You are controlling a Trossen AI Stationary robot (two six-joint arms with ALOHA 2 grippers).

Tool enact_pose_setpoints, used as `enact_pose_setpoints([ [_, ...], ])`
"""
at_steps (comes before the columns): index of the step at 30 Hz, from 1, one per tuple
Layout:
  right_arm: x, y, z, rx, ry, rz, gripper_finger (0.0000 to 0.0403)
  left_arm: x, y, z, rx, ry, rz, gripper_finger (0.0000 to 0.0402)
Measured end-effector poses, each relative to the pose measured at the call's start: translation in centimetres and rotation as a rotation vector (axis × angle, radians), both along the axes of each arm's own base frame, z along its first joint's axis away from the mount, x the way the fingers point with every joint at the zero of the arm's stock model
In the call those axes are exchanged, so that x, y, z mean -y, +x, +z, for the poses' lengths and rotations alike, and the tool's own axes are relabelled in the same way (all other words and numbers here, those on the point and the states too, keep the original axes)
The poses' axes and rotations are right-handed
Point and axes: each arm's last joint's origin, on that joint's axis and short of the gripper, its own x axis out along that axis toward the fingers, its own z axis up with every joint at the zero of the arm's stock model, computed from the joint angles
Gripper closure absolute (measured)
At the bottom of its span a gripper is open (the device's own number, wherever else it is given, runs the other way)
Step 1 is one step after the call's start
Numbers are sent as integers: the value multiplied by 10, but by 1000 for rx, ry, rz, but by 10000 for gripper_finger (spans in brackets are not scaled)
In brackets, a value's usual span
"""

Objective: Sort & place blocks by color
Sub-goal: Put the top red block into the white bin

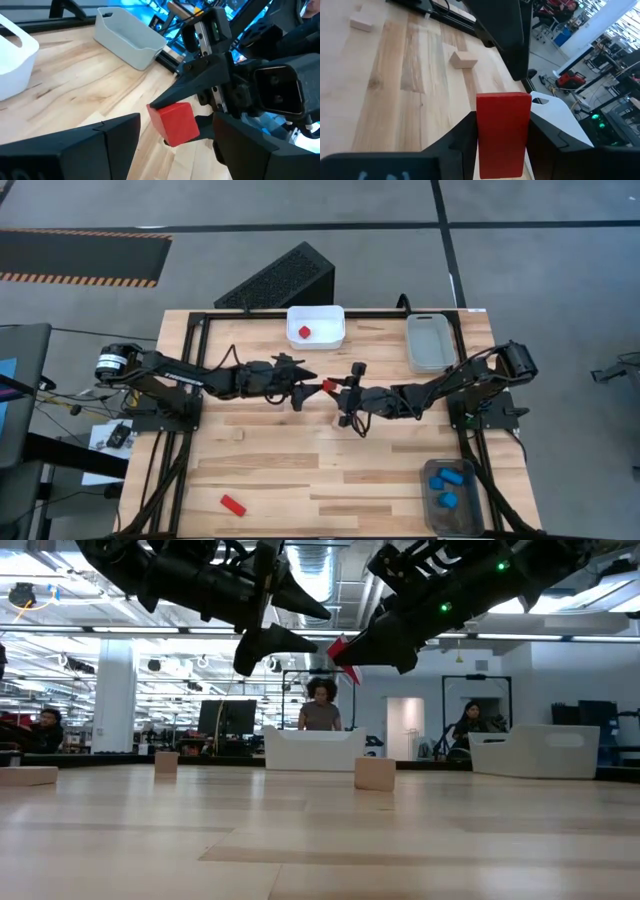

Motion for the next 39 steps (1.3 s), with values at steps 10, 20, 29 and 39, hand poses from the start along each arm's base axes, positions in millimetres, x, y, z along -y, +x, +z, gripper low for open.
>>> enact_pose_setpoints([
  [10,-3,0,-1,1,29,30,251,5,21,-28,44,-39,-58,161],
  [20,-3,0,-1,4,31,28,251,-6,21,-30,53,-71,-35,161],
  [29,2,0,-1,1,28,4,249,-10,21,-31,42,-106,-2,161],
  [39,1,1,0,14,32,11,249,-11,30,-21,31,-84,-19,162],
])
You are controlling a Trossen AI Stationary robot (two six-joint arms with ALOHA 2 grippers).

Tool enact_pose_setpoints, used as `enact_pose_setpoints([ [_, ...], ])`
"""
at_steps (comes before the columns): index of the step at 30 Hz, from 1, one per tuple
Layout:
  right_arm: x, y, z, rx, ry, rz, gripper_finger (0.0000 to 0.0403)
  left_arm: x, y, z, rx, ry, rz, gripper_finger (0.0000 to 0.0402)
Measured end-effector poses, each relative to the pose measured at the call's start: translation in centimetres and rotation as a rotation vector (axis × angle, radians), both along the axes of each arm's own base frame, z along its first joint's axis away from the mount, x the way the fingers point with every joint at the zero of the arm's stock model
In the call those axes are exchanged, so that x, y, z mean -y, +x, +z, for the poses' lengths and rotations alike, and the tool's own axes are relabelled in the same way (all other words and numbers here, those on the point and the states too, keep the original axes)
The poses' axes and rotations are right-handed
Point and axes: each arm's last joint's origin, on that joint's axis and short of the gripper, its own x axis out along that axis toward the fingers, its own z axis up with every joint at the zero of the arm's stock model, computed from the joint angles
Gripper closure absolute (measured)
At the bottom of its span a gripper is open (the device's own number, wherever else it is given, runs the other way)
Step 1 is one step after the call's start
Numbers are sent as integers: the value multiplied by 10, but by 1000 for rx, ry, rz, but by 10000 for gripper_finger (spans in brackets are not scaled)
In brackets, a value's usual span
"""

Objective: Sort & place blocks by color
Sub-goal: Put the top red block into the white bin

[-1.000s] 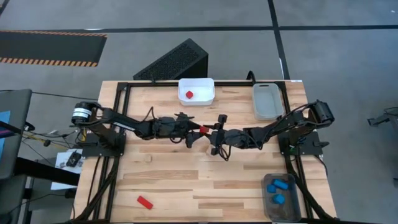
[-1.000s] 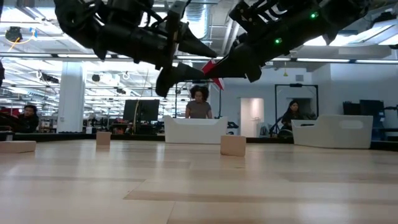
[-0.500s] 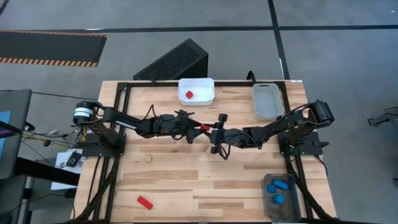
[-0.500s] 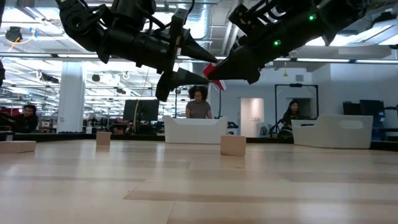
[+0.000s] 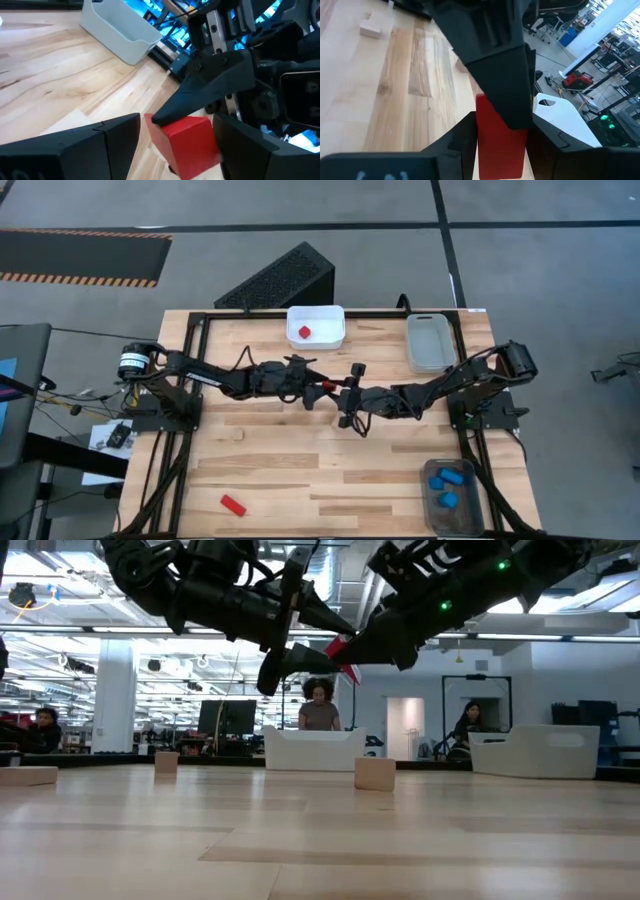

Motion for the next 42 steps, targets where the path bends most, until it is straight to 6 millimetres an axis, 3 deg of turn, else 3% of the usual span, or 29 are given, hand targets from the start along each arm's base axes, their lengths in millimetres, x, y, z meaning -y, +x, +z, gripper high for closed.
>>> enact_pose_setpoints([
  [12,0,0,0,-2,-5,0,249,1,-1,-5,-47,-34,-27,167],
  [26,1,0,-1,-14,-19,-9,249,-4,-1,-5,-47,-23,-11,298],
  [31,1,0,-1,-5,-8,-22,233,-4,-1,-5,-50,-7,-15,286],
  [35,3,-2,-1,-8,-45,-130,205,-9,-2,-5,-59,27,-2,269],
  [42,2,-5,-4,4,3,-193,153,-34,-5,-5,-60,29,49,284],
])
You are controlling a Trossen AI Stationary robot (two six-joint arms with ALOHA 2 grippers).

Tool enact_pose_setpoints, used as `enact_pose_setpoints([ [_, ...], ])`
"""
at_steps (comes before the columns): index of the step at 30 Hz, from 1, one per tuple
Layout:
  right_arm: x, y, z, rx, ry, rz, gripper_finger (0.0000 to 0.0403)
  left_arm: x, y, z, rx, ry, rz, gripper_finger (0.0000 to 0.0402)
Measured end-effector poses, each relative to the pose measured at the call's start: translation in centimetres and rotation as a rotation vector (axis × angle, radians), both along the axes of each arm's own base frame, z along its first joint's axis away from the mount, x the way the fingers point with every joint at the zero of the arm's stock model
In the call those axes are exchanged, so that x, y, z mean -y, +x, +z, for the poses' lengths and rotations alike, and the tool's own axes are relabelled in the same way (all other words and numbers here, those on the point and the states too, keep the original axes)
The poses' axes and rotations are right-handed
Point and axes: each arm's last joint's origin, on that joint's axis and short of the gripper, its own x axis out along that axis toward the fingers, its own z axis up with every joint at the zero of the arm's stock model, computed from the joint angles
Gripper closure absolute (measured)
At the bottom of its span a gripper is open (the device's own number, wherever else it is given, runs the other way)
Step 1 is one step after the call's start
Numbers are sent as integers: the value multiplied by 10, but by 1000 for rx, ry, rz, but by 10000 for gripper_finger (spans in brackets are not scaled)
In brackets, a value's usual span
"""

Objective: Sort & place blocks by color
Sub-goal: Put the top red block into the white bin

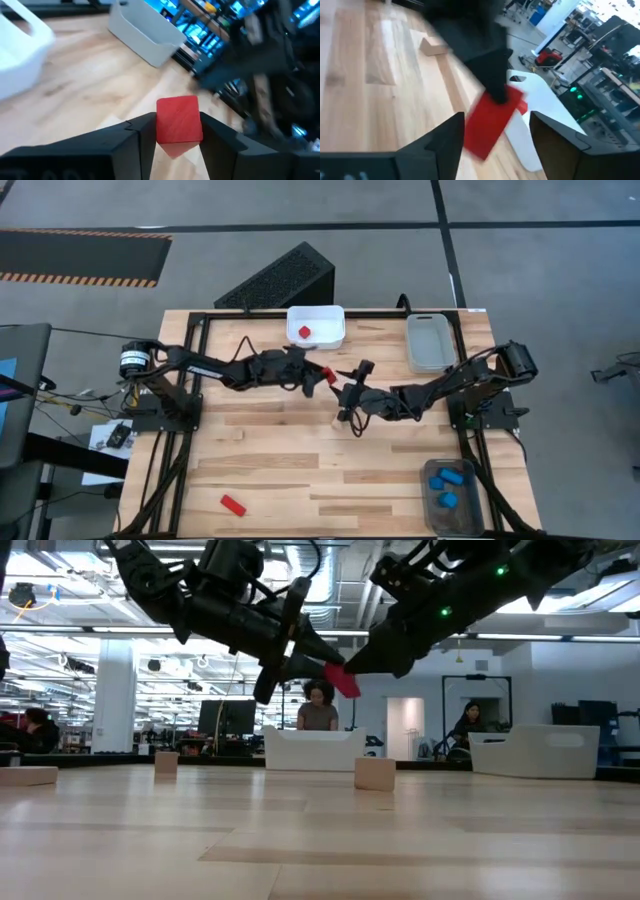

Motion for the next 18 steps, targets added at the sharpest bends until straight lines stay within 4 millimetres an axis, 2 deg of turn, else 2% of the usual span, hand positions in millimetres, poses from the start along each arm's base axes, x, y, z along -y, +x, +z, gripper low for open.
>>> enact_pose_setpoints([
  [6,4,0,-1,-2,5,-19,145,-18,-4,0,-5,12,35,301],
  [13,3,-1,-2,-4,16,-23,145,-38,-9,-1,-20,19,80,291],
  [18,3,-1,-2,7,38,-32,145,-74,-19,5,-67,88,195,296],
])
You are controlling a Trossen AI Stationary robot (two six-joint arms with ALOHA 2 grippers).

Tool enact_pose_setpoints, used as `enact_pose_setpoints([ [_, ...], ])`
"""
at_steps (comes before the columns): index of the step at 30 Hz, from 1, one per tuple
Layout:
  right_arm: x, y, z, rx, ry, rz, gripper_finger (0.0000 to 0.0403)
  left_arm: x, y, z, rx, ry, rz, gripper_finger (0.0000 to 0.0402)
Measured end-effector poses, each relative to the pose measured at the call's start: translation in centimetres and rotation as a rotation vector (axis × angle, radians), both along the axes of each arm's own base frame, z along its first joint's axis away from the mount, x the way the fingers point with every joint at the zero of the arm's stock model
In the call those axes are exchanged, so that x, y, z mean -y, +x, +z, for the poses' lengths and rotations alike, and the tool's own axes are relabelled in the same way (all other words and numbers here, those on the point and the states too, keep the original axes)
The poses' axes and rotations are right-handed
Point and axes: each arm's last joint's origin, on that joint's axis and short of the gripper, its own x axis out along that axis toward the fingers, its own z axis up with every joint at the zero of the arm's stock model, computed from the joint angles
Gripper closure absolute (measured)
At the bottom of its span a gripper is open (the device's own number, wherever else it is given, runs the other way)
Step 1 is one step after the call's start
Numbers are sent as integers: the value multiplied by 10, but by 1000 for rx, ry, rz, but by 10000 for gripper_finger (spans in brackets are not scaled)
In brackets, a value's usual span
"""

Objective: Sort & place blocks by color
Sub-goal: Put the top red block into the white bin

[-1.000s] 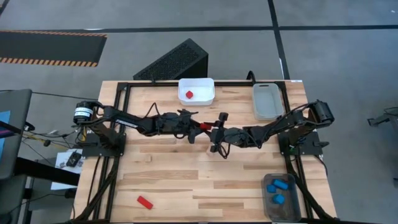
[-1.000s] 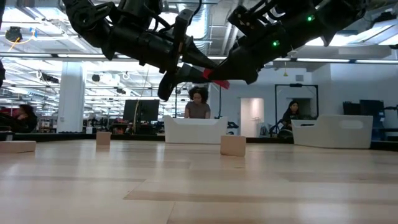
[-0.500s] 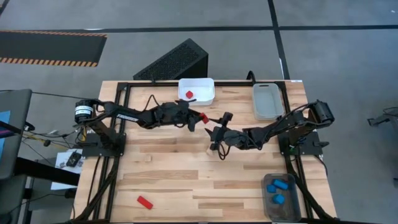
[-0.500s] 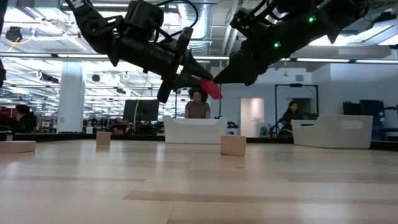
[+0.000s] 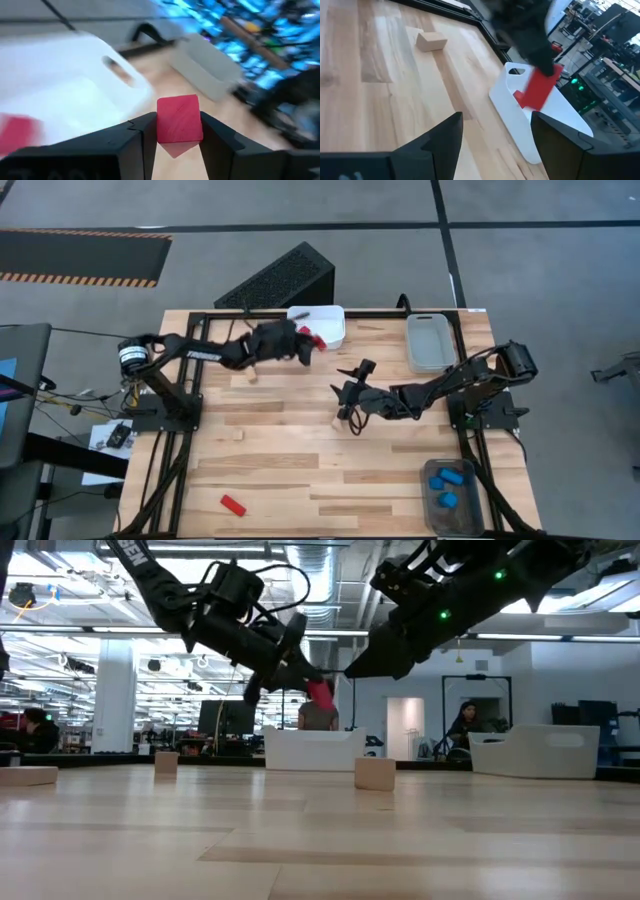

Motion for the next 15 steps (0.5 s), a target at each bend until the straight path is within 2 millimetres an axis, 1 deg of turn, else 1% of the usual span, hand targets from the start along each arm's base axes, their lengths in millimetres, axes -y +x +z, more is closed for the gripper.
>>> enact_pose_setpoints([
  [3,0,0,0,1,1,0,145,-21,-2,6,-102,86,42,296],
  [5,0,0,0,2,2,1,145,-31,-5,8,-204,151,77,293],
  [7,1,0,0,2,2,-4,145,-39,-3,7,-293,228,114,291],
  [10,3,0,0,2,3,-9,145,-50,0,0,-401,288,124,290],
  [15,4,0,-1,-6,4,-10,145,-64,12,-25,-477,259,127,289],
])
